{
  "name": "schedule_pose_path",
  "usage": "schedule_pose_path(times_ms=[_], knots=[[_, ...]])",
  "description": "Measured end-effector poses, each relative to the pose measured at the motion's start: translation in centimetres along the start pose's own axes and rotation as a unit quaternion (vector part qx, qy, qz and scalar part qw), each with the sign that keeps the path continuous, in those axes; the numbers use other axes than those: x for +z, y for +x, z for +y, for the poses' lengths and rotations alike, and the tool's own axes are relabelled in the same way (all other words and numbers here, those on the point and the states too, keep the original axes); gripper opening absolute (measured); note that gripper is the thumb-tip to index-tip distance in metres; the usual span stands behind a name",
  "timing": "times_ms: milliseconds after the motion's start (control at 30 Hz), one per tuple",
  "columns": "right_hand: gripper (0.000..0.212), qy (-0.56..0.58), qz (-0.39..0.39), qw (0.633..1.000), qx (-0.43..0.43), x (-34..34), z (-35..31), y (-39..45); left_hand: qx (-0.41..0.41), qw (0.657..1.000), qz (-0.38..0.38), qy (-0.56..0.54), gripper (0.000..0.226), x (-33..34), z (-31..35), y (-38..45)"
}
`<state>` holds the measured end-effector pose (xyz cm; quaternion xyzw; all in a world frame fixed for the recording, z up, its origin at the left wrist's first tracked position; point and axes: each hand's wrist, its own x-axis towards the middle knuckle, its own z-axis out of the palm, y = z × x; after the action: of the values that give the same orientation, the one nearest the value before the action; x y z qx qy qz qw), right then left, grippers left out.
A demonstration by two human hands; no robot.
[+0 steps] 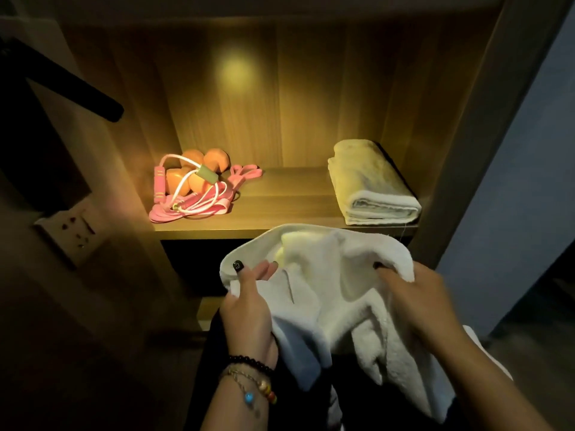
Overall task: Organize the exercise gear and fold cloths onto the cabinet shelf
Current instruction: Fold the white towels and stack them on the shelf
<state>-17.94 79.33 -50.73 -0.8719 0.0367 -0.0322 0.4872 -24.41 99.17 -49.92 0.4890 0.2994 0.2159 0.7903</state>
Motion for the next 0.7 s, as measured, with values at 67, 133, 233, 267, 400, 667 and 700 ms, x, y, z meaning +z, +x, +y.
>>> schedule_pose_path(times_ms=[67, 133, 233, 267, 400, 667, 700], knots=[[0.006, -0.120, 0.016, 0.990, -0.067, 0.2, -0.8, -0.3, 0.032, 0.999, -0.033, 0.026, 0.046, 0.0, 0.5, -0.4], [0.036, -0.208, 0.016, 0.971, -0.114, 0.5, -1.3, -0.7, 0.065, 0.995, -0.057, 0.050, 0.049, -0.1, 1.0, -0.8], [0.075, -0.246, -0.020, 0.945, -0.217, 1.2, -2.9, -1.0, 0.105, 0.988, -0.089, 0.077, 0.050, -0.4, 1.9, -1.3], [0.075, -0.217, -0.043, 0.942, -0.254, 1.7, -3.8, -1.2, 0.114, 0.985, -0.096, 0.081, 0.051, -0.4, 2.2, -1.4], [0.055, 0.029, -0.150, 0.958, -0.242, 3.3, -7.8, -1.7, 0.161, 0.979, -0.096, 0.080, 0.052, -0.5, 3.8, -1.6], [0.039, 0.156, -0.433, 0.855, -0.239, 6.5, -9.7, -1.1, 0.165, 0.983, -0.059, -0.043, 0.048, -1.1, 9.6, -0.2], [0.042, 0.149, -0.423, 0.859, -0.247, 6.6, -9.4, -0.7, 0.175, 0.981, -0.058, -0.054, 0.046, -1.4, 10.5, 0.1]])
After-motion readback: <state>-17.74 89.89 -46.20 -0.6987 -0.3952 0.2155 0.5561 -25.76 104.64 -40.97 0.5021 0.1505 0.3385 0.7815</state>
